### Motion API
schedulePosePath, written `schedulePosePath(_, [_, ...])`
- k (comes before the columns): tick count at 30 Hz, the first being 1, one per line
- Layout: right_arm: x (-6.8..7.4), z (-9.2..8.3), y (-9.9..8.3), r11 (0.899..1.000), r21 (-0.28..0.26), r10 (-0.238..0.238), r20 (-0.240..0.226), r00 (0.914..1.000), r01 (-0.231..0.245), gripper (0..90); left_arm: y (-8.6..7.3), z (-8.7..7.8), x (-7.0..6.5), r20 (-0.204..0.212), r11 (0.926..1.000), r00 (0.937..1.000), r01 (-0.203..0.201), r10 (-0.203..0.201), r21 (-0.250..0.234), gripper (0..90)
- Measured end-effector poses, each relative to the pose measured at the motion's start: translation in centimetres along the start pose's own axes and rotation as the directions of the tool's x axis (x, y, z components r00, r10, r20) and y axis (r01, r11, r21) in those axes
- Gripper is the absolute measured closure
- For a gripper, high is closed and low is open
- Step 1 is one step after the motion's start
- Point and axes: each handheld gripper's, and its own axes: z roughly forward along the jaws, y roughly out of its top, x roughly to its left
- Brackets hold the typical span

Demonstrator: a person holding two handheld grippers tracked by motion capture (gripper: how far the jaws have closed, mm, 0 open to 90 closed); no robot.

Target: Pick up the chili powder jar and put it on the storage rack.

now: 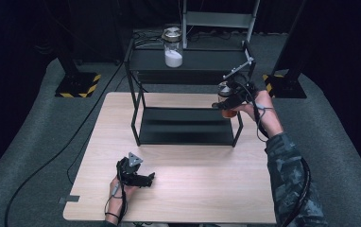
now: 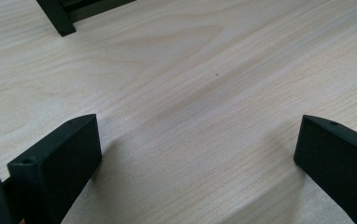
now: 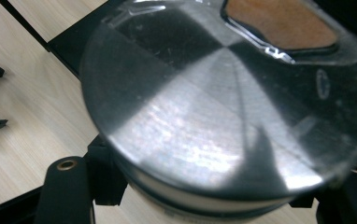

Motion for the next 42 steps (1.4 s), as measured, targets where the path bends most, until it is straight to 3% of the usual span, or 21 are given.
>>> schedulePosePath(26, [0.3,-3.1,1.6,0.999,-0.038,-0.025,0.028,0.9993,0.026,31.1,0.0,0.0,0.0,0.000,1.0000,1.0000,-0.001,0.001,0.000,0.3])
schedulePosePath(42, [0.4,-4.7,2.2,0.996,-0.092,-0.013,0.044,0.9989,0.017,31.1,0.0,0.0,0.0,0.000,1.0000,1.0000,-0.001,0.001,0.000,0.3])
